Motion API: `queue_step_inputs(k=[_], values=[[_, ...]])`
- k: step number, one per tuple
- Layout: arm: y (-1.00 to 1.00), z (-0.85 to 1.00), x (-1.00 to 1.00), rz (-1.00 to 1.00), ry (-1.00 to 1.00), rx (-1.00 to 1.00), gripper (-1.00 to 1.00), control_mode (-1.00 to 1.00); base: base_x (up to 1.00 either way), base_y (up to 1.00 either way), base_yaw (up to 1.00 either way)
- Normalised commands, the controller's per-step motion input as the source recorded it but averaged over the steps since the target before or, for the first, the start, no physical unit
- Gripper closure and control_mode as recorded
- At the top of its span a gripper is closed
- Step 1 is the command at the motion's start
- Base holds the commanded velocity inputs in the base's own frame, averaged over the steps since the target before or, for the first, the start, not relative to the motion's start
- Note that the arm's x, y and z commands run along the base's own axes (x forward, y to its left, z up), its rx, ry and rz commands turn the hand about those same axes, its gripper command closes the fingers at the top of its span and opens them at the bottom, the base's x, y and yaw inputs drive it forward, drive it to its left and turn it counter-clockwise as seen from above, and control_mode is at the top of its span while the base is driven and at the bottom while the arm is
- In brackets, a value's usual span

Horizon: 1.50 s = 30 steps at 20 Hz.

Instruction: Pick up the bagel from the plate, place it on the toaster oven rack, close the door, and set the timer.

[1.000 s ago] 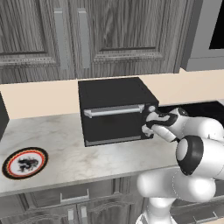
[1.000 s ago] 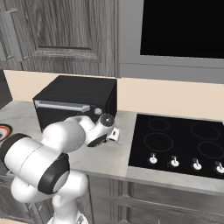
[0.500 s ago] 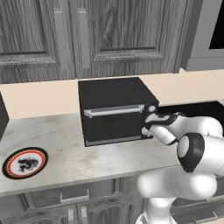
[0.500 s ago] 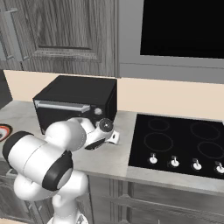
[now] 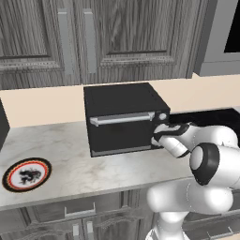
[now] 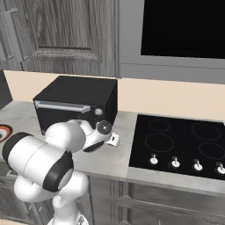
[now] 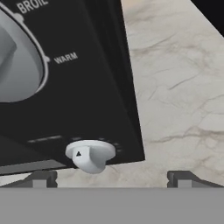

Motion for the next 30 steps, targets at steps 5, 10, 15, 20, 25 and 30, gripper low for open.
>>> queue_step_inputs(k=[5,10,15,20,25,30], values=[[0.0,0.0,0.0,-0.06,0.0,0.01,-1.0,-1.0,0.0,0.0,0.0],[0.0,0.0,0.09,-0.03,-0.01,0.01,-1.0,-1.0,0.0,0.0,0.0],[0.01,0.0,0.08,-0.01,-0.01,0.0,-1.0,-1.0,0.0,0.0,0.0],[0.0,0.0,0.01,0.0,-0.02,0.0,-1.0,-1.0,0.0,0.0,0.0],[0.02,0.0,0.03,0.0,0.0,0.0,-1.0,-1.0,0.0,0.0,0.0],[0.08,-0.01,0.04,0.0,0.0,0.0,-1.0,-1.0,0.0,0.0,0.0]])
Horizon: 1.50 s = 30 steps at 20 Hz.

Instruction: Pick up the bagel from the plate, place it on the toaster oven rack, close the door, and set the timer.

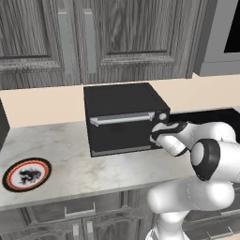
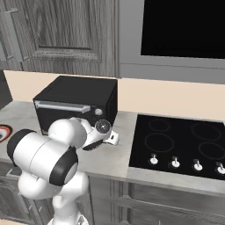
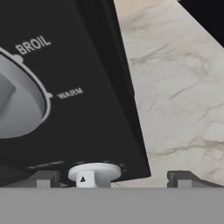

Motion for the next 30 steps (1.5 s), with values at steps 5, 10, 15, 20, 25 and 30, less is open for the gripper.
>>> queue_step_inputs(k=[5,10,15,20,25,30], values=[[0.0,0.0,0.0,0.0,0.0,0.0,-1.0,-1.0,0.0,0.0,0.0],[0.0,0.0,0.0,0.0,0.0,0.0,-1.0,-1.0,0.0,0.0,0.0],[0.02,-0.01,0.0,0.0,0.0,0.0,-1.0,-1.0,0.0,0.0,0.0],[0.01,-0.19,0.0,0.0,0.0,0.0,-1.0,-1.0,0.0,0.0,0.0],[0.0,-0.35,0.0,0.0,0.0,0.0,-1.0,-1.0,0.0,0.0,0.0],[0.0,-0.35,0.0,0.0,0.0,0.0,-1.0,-1.0,0.0,0.0,0.0]])
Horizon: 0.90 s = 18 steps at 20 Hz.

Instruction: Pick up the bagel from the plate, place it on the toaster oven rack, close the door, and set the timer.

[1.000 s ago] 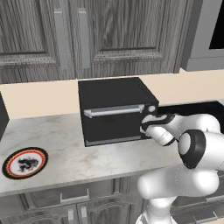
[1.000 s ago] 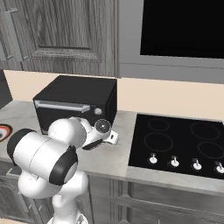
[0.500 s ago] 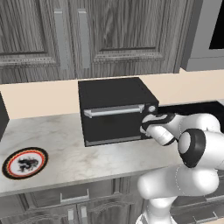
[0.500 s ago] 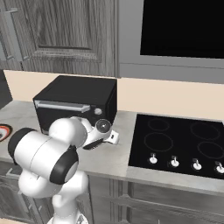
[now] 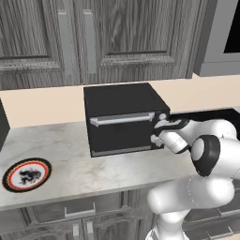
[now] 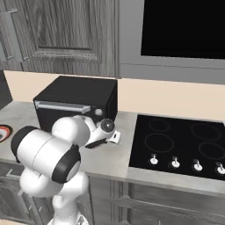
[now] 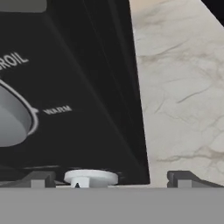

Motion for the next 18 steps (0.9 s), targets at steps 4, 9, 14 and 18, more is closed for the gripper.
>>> queue_step_inputs(k=[4,9,14,18], values=[[0.05,-0.46,0.0,0.0,0.0,-0.03,-1.0,-1.0,0.0,0.0,0.0],[0.1,-0.53,-0.04,0.0,-0.02,-0.03,-1.0,-1.0,0.0,0.0,0.0],[0.14,-0.54,-0.17,0.0,-0.19,-0.03,-1.0,-1.0,0.0,0.0,0.0],[0.09,-0.46,-0.29,0.0,-0.29,-0.01,-1.0,-1.0,0.0,0.0,0.0]])
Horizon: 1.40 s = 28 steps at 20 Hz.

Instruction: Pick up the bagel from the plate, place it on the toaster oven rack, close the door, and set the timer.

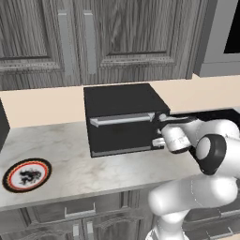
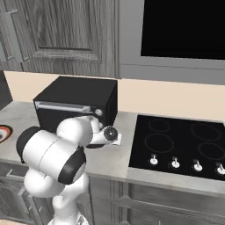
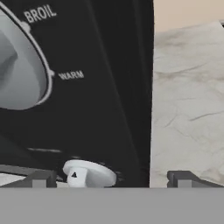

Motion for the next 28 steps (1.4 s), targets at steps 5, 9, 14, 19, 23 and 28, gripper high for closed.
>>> queue_step_inputs(k=[5,9,14,19,23,28], values=[[0.0,-0.29,-0.38,-0.01,-0.31,0.0,-1.0,-1.0,0.0,0.0,0.0],[0.1,-0.04,-0.23,-0.06,-0.24,0.0,-1.0,-1.0,0.0,0.0,0.0],[0.14,0.1,-0.03,-0.09,-0.2,0.0,-1.0,-1.0,0.0,0.0,0.0],[0.0,0.06,0.06,-0.08,-0.11,0.0,-1.0,-1.0,0.0,0.0,0.0],[0.0,0.0,0.14,-0.07,-0.06,0.0,-1.0,-1.0,0.0,0.0,0.0],[-0.11,0.13,0.12,-0.08,-0.02,0.0,-1.0,-1.0,0.0,0.0,0.0]])
